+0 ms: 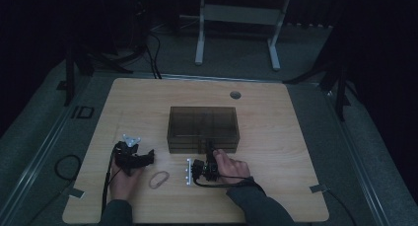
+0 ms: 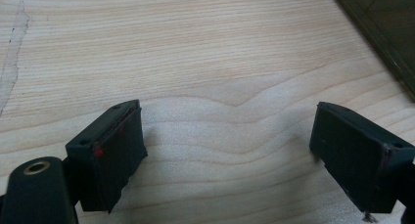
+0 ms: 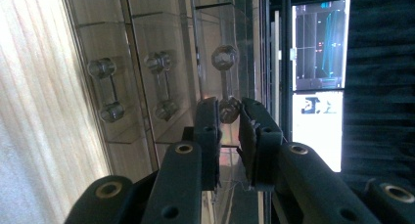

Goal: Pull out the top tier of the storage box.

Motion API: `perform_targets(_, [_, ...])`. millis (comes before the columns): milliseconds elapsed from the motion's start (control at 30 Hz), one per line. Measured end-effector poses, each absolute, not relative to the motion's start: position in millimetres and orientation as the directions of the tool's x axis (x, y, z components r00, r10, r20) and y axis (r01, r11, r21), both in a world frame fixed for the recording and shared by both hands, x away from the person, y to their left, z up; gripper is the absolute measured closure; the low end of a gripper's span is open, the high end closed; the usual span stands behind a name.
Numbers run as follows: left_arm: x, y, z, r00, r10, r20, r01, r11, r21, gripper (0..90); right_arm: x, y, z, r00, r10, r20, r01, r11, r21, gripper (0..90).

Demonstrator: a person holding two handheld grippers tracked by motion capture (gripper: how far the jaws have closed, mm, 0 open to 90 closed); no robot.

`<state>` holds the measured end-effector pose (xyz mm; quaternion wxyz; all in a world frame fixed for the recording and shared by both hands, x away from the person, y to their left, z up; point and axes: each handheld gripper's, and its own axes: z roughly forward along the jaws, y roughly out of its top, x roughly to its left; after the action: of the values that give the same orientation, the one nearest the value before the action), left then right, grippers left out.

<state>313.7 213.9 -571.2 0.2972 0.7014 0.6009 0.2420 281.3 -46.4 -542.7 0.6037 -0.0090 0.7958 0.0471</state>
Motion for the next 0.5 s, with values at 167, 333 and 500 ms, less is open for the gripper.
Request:
perform_targets(167, [313.7,213.8,-571.2,0.161,0.987,-0.018,0.699,-0.101,0.708,13.1,280.3,-46.7,-546.6,-0.239,0.025,-0.971,-0.081,0.996,0.046,79.3])
perform_targets(333, [313.7,213.8,-571.2,0.161,0.987,-0.018,0.699,-0.101,0.708,13.1,280.1,-46.9,-548.1,-0.226,0.009,-0.974,-0.088,0.996,0.03,79.8])
perform_targets(500, [313.7,213.8,-571.2,0.161,0.987,-0.018,0.699,-0.101,0.708,13.1,279.8,-47.2,-548.9,-0.218,-0.003,-0.976,-0.093,0.996,0.017,80.0])
